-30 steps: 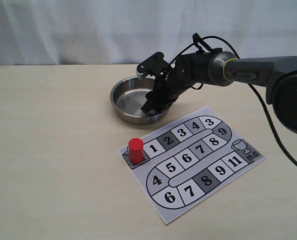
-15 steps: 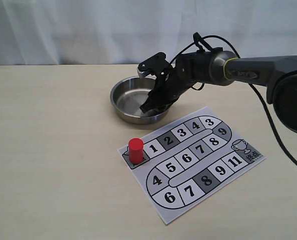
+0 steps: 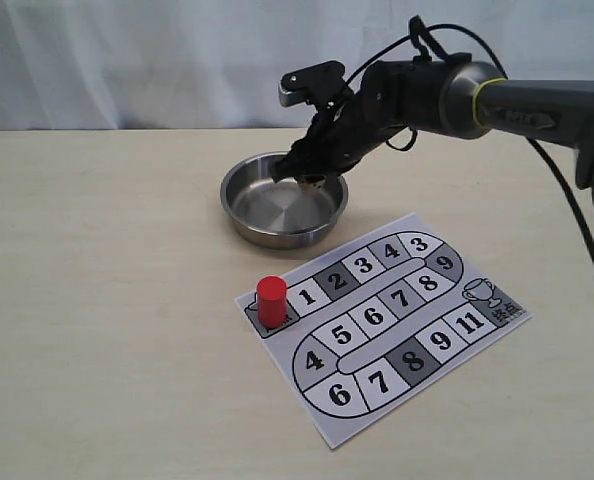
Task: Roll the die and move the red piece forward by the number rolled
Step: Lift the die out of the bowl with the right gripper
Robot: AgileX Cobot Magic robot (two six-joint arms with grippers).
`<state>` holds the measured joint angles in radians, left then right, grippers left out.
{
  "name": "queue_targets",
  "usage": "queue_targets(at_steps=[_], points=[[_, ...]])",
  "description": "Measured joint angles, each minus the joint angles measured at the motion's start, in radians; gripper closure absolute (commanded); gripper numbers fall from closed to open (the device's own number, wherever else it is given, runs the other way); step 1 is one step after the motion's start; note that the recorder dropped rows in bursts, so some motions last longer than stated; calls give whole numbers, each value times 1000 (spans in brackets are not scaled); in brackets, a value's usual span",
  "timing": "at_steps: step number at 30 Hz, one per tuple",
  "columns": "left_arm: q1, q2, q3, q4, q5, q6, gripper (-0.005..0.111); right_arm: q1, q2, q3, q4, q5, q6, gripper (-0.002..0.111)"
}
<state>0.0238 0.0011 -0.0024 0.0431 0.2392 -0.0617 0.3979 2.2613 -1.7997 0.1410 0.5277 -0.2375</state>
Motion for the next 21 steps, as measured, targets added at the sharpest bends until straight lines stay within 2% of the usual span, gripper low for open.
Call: queue_targets(at_steps=[10,16,21], points=[[0,0,0,0,0,2,107,-52,-85,32,1,189,82,104],[0,0,0,0,0,2,107,-151,-150,201,-5,179,82,104],[0,0,0,0,0,2,107,-262,-218,332,-93,136,79,104]])
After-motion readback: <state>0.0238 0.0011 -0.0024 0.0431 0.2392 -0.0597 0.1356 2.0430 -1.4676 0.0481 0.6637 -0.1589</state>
